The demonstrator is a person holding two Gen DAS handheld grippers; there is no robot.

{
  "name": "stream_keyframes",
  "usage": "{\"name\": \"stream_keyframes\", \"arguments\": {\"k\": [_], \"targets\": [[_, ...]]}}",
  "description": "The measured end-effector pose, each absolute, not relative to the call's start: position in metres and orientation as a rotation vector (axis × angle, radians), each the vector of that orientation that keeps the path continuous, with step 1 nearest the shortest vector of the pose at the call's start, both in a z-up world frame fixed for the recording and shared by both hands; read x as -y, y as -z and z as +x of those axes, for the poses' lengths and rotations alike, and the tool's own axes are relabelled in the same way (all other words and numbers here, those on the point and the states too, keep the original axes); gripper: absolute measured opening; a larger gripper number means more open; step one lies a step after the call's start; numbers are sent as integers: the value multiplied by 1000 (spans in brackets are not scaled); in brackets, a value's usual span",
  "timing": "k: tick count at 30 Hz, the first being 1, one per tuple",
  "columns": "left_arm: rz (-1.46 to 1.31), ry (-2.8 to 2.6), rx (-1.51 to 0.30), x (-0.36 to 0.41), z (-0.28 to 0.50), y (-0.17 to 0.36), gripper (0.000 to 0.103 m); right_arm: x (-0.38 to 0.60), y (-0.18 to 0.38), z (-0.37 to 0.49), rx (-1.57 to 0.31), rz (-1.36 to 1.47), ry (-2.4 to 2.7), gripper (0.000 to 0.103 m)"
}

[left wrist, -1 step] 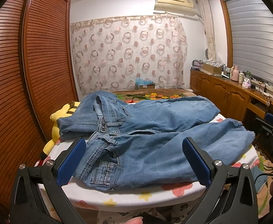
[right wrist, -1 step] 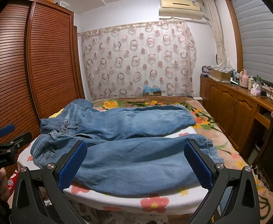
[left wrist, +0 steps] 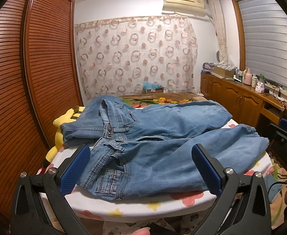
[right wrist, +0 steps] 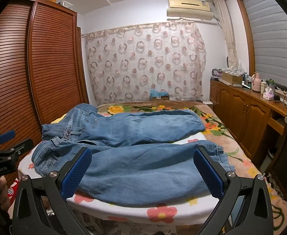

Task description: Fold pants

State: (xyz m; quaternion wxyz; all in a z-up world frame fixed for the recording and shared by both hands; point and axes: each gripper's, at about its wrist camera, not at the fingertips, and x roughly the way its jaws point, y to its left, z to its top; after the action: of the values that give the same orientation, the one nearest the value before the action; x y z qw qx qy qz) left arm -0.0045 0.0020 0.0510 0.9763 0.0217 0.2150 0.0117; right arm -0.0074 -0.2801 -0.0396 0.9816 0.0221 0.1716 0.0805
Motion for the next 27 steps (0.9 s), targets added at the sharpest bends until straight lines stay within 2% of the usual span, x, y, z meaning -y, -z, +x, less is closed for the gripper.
{"name": "stream_keyframes", "arguments": {"k": [18,27], "targets": [[71,-17,-498,-37,23,-8,103,283,45,1,-390,-9,-136,103],[60,-23,-575,-70,46,18,103,295,56,19,-482,-20,-119,103]]}}
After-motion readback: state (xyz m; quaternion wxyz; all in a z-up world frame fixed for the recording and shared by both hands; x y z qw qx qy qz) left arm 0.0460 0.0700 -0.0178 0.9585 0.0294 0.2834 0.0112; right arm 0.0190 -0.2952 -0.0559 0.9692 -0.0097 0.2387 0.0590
